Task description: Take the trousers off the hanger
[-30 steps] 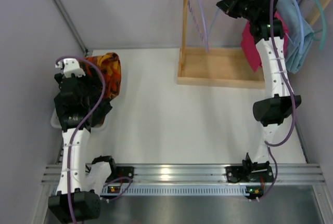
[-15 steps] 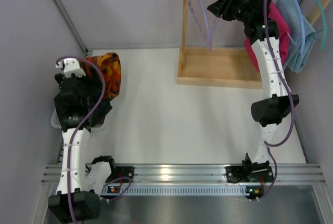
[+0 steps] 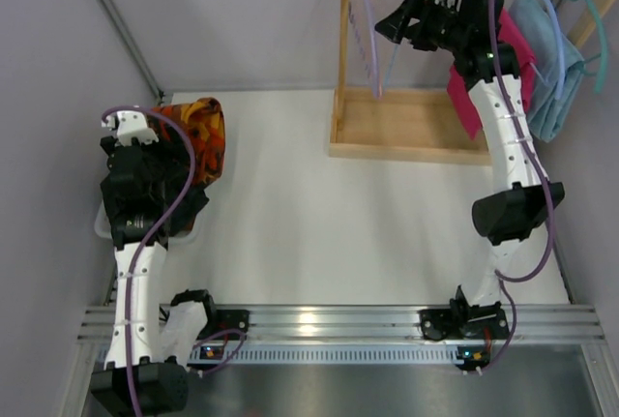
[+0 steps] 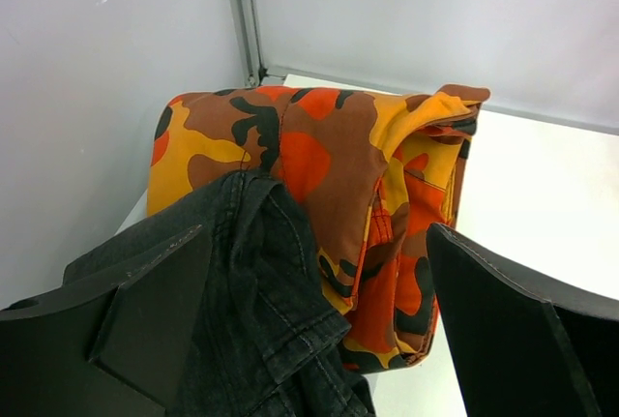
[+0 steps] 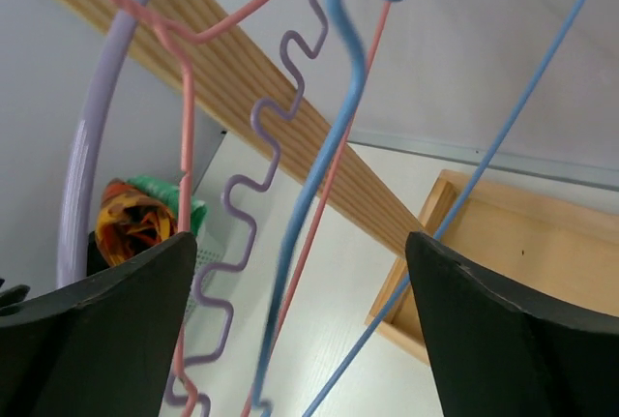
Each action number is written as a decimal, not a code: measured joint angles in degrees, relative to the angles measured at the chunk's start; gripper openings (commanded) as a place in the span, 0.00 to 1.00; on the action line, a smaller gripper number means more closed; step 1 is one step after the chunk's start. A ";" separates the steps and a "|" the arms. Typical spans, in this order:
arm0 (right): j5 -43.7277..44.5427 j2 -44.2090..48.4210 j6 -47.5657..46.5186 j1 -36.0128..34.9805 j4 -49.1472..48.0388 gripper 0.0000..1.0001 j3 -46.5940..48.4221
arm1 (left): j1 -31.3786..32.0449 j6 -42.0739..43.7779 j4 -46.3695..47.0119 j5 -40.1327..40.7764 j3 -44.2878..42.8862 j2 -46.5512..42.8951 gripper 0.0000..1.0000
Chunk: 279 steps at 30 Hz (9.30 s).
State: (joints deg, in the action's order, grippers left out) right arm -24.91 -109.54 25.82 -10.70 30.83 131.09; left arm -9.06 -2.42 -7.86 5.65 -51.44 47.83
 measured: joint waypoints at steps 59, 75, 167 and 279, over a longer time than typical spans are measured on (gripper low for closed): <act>-11.63 18.29 -0.20 36.54 3.74 0.72 -14.60 | 23.80 9.88 5.77 -11.78 -5.16 7.32 0.98; -26.25 15.54 28.46 33.68 -24.00 0.31 -24.59 | 24.44 8.52 5.79 -11.78 -5.25 7.67 0.98; -34.60 64.59 40.15 30.08 -19.78 0.00 -68.08 | 81.74 27.78 58.47 8.83 -24.59 58.66 0.49; -40.28 43.06 2.89 49.18 -8.07 0.00 -77.31 | 37.68 -8.81 -0.39 -4.50 -25.29 6.62 0.00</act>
State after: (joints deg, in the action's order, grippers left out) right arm -65.19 -66.48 28.71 38.48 22.76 53.78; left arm 28.62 -11.22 -8.25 1.15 -76.73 54.46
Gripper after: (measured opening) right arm 0.089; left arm 0.049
